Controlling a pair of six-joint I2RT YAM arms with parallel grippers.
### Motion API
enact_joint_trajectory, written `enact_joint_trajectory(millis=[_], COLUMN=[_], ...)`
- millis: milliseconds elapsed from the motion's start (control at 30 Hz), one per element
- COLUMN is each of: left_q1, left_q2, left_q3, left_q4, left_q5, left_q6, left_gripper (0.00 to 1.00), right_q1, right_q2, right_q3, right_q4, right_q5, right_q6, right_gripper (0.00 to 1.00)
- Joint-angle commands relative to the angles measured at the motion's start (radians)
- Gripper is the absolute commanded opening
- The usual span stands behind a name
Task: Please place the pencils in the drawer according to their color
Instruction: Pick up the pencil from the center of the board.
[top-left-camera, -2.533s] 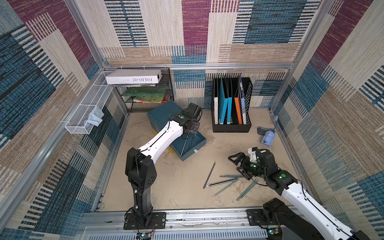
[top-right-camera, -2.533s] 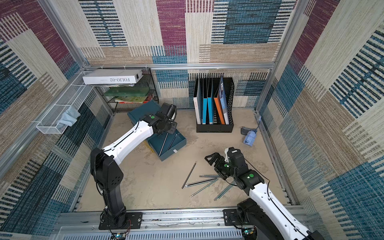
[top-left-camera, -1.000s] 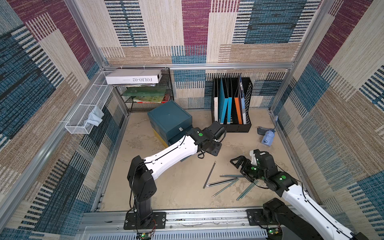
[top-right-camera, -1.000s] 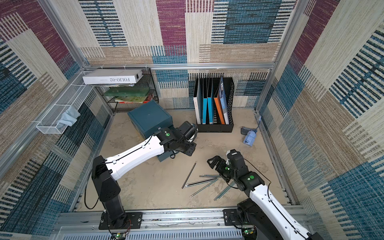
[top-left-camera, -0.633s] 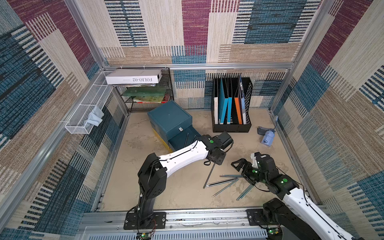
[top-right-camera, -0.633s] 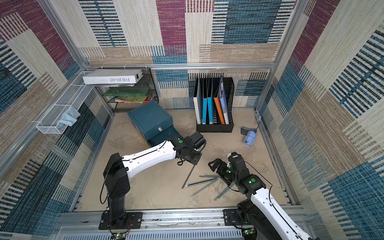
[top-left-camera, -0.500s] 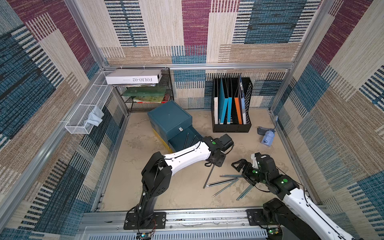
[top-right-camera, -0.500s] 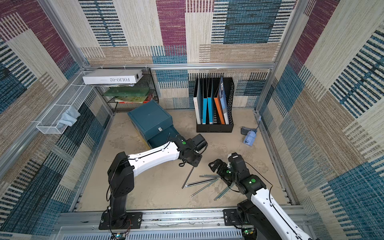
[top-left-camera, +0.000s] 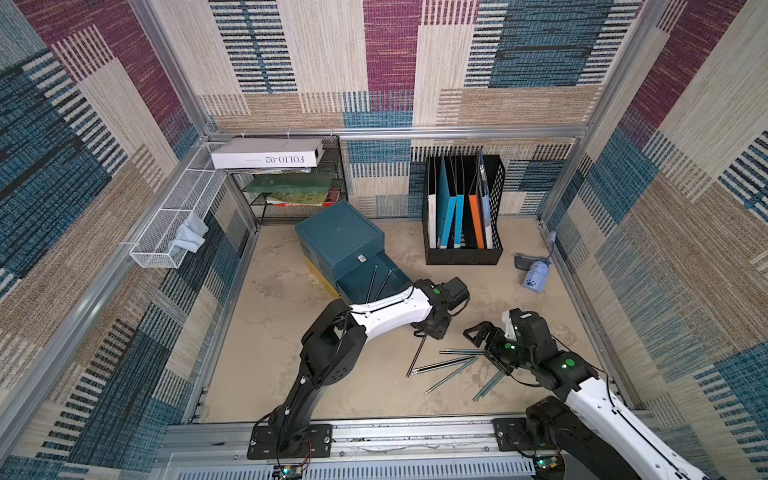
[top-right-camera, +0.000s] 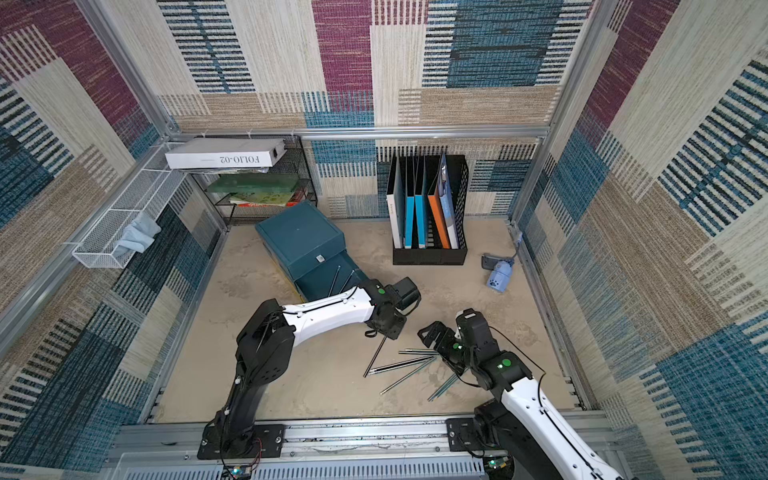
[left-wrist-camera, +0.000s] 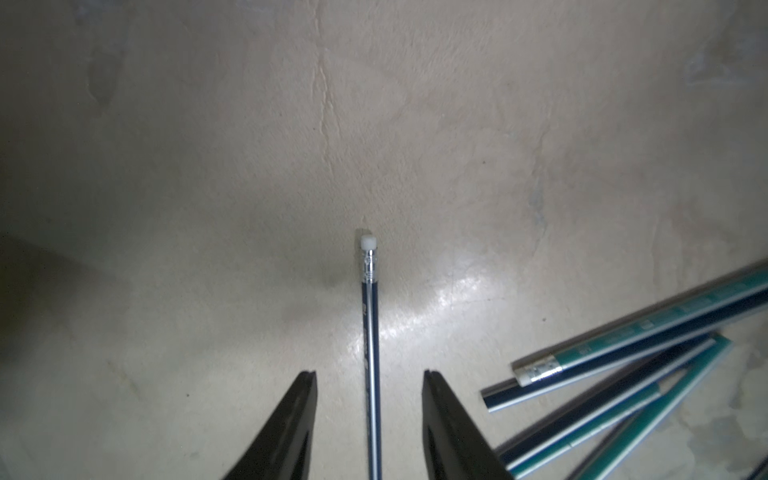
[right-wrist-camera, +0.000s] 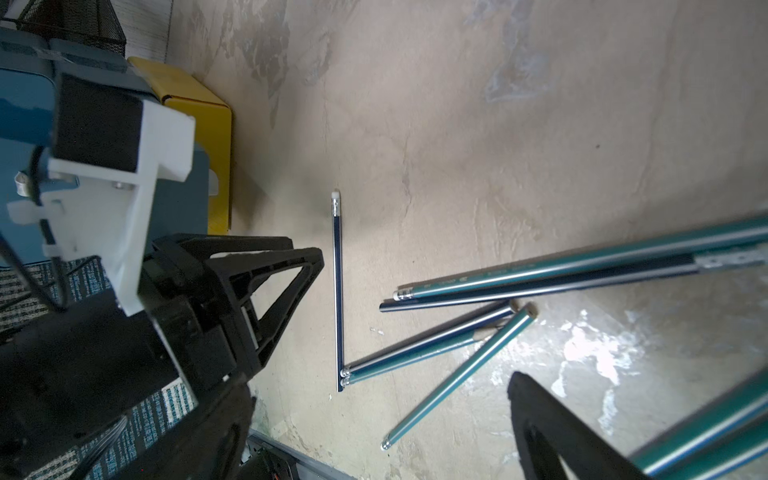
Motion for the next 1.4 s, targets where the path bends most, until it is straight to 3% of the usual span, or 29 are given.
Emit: enact_joint_trajectory(millis=[0,533,933,1367], left_q1=[0.005,0.043,0.042,0.042], left_q2=[0.019,0.077,0.114,0.129], left_q3=[0.019,0.070,0.086,0.058], left_q4=[0.010,0.014,0.015,0.028], left_q5=[-0.016,-0.005,0.008,0.010], left_q6=[0.007,0.025,0.025,0.026], left_gripper=[0.46,0.45,0.43,0.29], right_q1=[0.001,0.000,-0.001,-0.001], right_q2=[-0.002,-0.057,-0.085,-0.089], right_q3=[0.008,0.046,0.047,0.046], right_q4=[-0.019,-0.051,-0.054,-0.055], right_q5=[0.032,0.172,0.200,0.208], right_q6=[-0.004,-0.002,-0.017,-0.028], right_gripper=[0.99,0.99,0.99,0.99])
